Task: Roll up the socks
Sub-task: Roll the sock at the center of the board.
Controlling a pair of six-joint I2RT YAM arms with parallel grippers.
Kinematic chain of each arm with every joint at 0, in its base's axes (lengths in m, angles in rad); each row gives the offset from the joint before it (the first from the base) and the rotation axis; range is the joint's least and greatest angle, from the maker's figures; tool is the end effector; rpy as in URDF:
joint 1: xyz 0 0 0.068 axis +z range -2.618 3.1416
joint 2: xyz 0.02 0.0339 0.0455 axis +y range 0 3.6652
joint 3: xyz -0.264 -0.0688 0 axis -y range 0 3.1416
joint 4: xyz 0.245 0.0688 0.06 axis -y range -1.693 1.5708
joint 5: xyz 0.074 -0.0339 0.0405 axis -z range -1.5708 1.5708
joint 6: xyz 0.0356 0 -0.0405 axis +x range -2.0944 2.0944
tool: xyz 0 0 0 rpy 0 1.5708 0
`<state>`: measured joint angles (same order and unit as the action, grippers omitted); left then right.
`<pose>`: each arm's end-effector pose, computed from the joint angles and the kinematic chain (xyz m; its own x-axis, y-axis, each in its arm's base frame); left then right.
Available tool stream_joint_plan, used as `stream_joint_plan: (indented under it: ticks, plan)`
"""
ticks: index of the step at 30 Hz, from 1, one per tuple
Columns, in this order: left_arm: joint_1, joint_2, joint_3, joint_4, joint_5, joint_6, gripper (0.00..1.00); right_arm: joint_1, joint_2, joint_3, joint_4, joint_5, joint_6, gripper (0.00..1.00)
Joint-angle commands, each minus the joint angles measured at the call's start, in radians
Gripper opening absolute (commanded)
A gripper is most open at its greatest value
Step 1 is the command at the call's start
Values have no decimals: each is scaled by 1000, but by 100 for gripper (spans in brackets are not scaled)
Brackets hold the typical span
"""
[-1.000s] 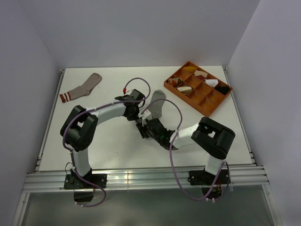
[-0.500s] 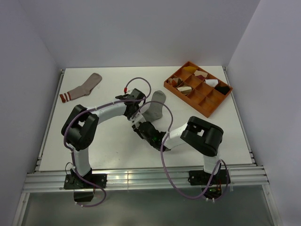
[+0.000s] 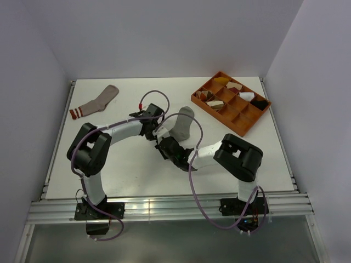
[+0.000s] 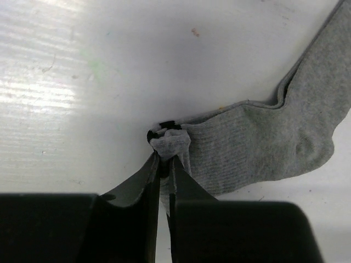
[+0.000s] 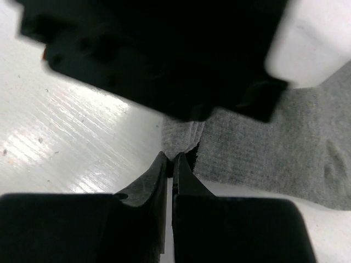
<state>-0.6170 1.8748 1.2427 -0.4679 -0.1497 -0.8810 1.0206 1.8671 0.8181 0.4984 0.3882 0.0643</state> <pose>0.3144 -0.2165 0.1717 -0.8613 -0.3242 -0.3912 -0.2317 0.9359 -0.2653 0.2009 0.3018 0.1275 -0.3129 -0.3963 -0.8632 -0.6015 0.7860 -0.1429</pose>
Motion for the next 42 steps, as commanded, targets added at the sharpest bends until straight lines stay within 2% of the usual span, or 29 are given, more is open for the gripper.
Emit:
stream_joint_plan:
  ticks: [1,5,7,9,10,11,15,20,28,31,36,42]
  plan:
    - [19,-69,-84,77,47,-76,15,-34,-35,29,-116,-143,115,0]
    - [68,-155,-166,172,64,-147,27,-74,-54,23,-139,-206,172,0]
    - [92,-216,-216,234,64,-190,41,-97,-63,23,-153,-250,204,0]
    - [106,-277,-252,281,62,-226,47,-115,-65,23,-167,-281,230,0]
    - [109,-296,-268,323,59,-240,54,-135,-65,27,-176,-296,262,0]
    - [111,-316,-300,345,55,-263,55,-146,-69,21,-173,-337,278,0]
    - [111,-396,-400,494,79,-306,56,-206,-101,-40,-127,-462,412,0]
    - [103,-393,-492,607,119,-331,55,-310,-94,-137,54,-643,598,0]
    - [40,-370,-542,686,108,-319,55,-421,29,-252,415,-897,923,0]
    - [17,-347,-523,666,95,-314,54,-450,89,-260,483,-949,1017,0]
    - [-6,-298,-505,632,72,-314,52,-476,139,-251,516,-991,1089,0]
    - [-7,-237,-474,586,52,-320,50,-484,132,-223,433,-991,1066,0]
